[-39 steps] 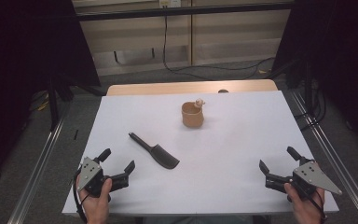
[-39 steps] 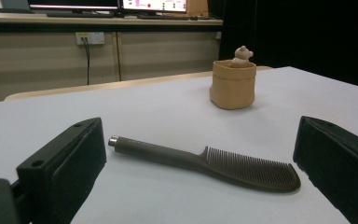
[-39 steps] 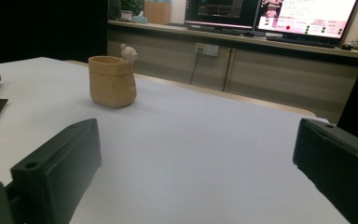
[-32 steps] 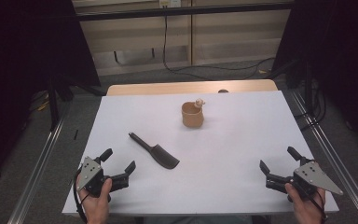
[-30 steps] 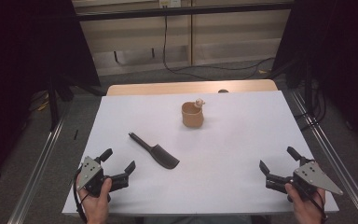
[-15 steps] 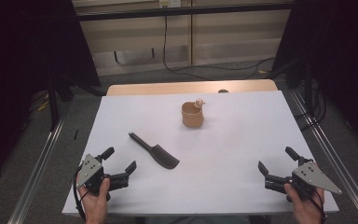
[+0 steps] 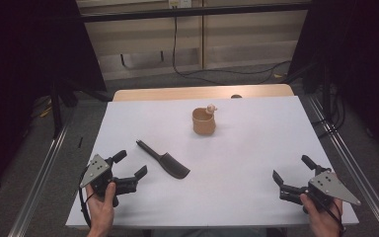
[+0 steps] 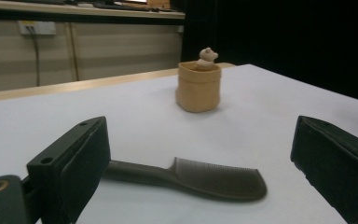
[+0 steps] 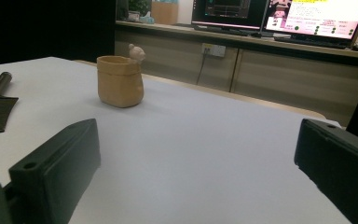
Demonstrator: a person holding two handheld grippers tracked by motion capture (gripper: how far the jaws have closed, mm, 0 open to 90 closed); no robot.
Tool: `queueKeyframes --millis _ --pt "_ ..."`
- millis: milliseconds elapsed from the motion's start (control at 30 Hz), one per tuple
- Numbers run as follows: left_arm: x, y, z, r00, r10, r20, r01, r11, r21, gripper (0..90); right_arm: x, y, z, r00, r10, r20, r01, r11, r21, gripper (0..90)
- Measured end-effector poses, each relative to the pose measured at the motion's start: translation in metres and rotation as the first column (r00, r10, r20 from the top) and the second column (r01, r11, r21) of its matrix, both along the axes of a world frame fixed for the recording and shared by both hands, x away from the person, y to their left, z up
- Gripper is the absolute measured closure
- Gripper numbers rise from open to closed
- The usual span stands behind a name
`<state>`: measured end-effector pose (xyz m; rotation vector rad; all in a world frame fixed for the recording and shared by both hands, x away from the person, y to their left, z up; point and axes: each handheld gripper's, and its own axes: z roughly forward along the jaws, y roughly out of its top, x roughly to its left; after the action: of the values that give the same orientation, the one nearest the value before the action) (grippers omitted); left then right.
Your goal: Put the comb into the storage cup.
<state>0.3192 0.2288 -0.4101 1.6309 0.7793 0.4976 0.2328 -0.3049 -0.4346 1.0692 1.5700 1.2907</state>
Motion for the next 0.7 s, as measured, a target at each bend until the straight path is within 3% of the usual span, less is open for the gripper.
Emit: queueKeyframes --millis 133,167,233,267,300,400,533,600,700 --pt "0.003 -0.001 0.004 0.9999 -0.007 0.011 0.007 0.9999 -0.015 2.8 -0.001 0.000 0.000 1.0000 0.001 -0.001 -0.001 1.0000 0.002 0.0" --pt "0.006 -0.001 0.007 0.9998 -0.021 0.007 0.021 0.9990 -0.038 2.3 -0.001 0.000 0.000 1.0000 0.002 0.000 -0.002 1.0000 0.002 0.0" --pt "0.006 -0.002 0.008 0.9990 -0.045 -0.002 0.045 0.9979 -0.047 2.3 -0.001 -0.001 0.000 1.0000 0.003 -0.004 -0.003 1.0000 0.001 0.0" --pt "0.006 -0.004 0.010 0.9983 -0.059 0.005 0.059 0.9973 -0.045 2.3 -0.001 -0.001 0.000 1.0000 0.003 -0.004 -0.003 1.0000 0.001 0.0" --pt "0.006 -0.007 0.013 0.9968 -0.073 0.035 0.073 0.9973 -0.010 2.2 0.000 0.000 0.000 1.0000 0.003 -0.002 -0.003 1.0000 0.002 0.0" --pt "0.010 -0.008 0.017 0.9955 -0.081 0.050 0.081 0.9966 -0.013 2.2 -0.001 0.000 0.000 0.9999 0.010 -0.007 -0.009 0.9999 0.003 0.2" --pt "0.018 -0.009 0.017 0.9954 -0.083 0.047 0.084 0.9963 -0.015 1.9 -0.001 0.001 0.000 0.9998 0.018 -0.003 -0.018 0.9998 0.002 0.1" --pt "0.026 -0.010 0.015 0.9955 -0.093 0.014 0.094 0.9956 -0.010 2.4 -0.001 0.001 0.000 0.9998 0.016 -0.006 -0.016 0.9999 0.005 0.2" --pt "0.031 -0.010 0.014 0.9952 -0.098 0.005 0.098 0.9951 -0.016 3.5 -0.001 0.000 0.000 0.9999 0.015 -0.008 -0.015 0.9998 0.009 0.2"
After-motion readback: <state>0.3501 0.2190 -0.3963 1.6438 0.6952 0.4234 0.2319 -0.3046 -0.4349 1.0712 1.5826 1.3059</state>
